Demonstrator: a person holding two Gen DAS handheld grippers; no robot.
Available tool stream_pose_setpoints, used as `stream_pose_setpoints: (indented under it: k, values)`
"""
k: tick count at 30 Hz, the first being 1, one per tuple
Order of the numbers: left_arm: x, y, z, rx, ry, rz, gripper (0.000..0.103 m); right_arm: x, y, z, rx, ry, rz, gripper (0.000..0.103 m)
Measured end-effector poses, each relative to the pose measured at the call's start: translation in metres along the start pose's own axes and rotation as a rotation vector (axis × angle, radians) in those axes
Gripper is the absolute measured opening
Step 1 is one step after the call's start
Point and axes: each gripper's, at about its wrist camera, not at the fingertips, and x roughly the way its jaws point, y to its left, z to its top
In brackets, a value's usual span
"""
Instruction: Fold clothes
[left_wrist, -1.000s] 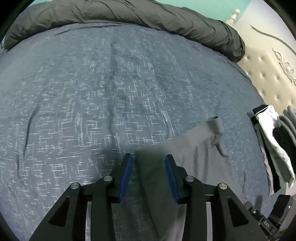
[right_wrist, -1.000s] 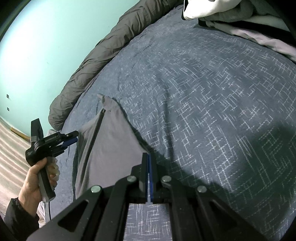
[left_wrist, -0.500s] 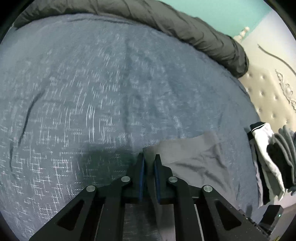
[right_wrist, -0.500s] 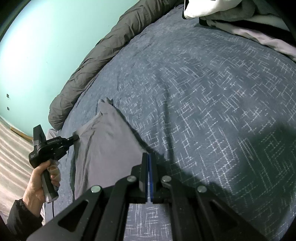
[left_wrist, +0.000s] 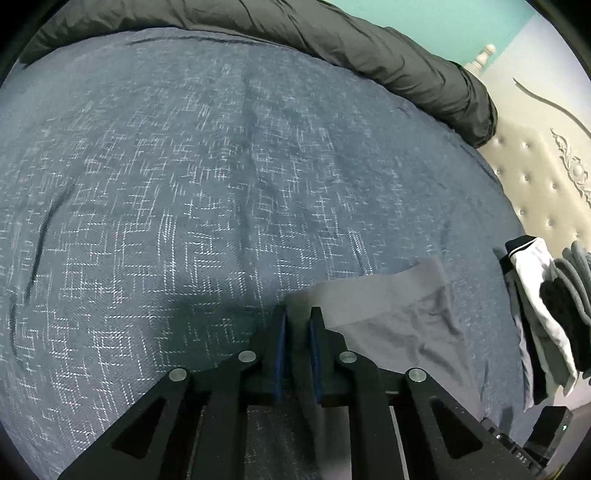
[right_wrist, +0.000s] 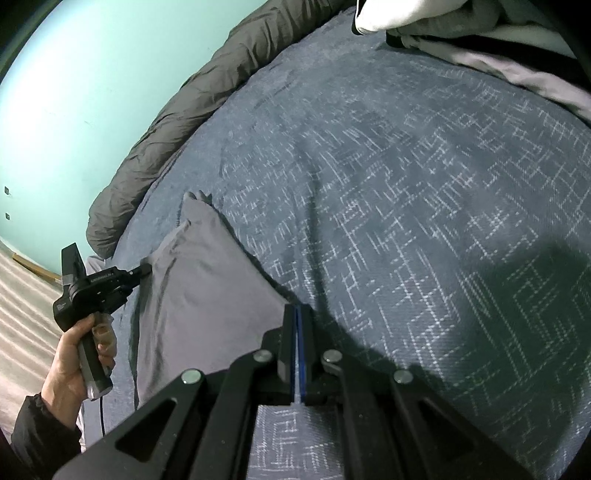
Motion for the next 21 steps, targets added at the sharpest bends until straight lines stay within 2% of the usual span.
stream_pose_setpoints:
  k: [2, 4, 6, 11, 13, 15, 18, 21]
  values:
    - [-0.001, 0.001, -0.001, 0.002, 0.003, -0.002, 0.024, 0.001, -0.001, -0.001, -0.013, -0.004, -0.019, 0.001]
    - [-0.001, 0.002, 0.0, 0.002, 0.003, -0.004, 0.036, 0.003, -0.003, 0.0, -0.003, -0.003, -0.014, 0.001]
    - [-0.002, 0.003, -0.001, -0.001, 0.005, -0.012, 0.041, 0.004, -0.007, 0.001, 0.009, 0.0, 0.002, 0.001]
    - [-0.007, 0.007, -0.002, -0.01, 0.004, -0.028, 0.041, 0.0, -0.006, 0.006, -0.031, -0.024, 0.0, 0.006]
    - [-0.01, 0.01, -0.003, -0.027, 0.004, -0.043, 0.041, -0.005, -0.001, 0.011, -0.056, -0.036, -0.001, 0.014]
    - [-0.01, 0.012, -0.003, -0.024, 0.005, -0.05, 0.041, -0.009, 0.005, 0.017, -0.073, -0.047, 0.005, 0.032]
    - [-0.009, 0.011, -0.005, -0.005, 0.012, -0.047, 0.041, -0.005, 0.015, 0.032, -0.084, -0.033, 0.024, 0.033]
    - [-0.009, 0.01, -0.005, 0.004, 0.013, -0.047, 0.041, 0.018, 0.039, 0.056, -0.129, 0.034, 0.032, 0.036]
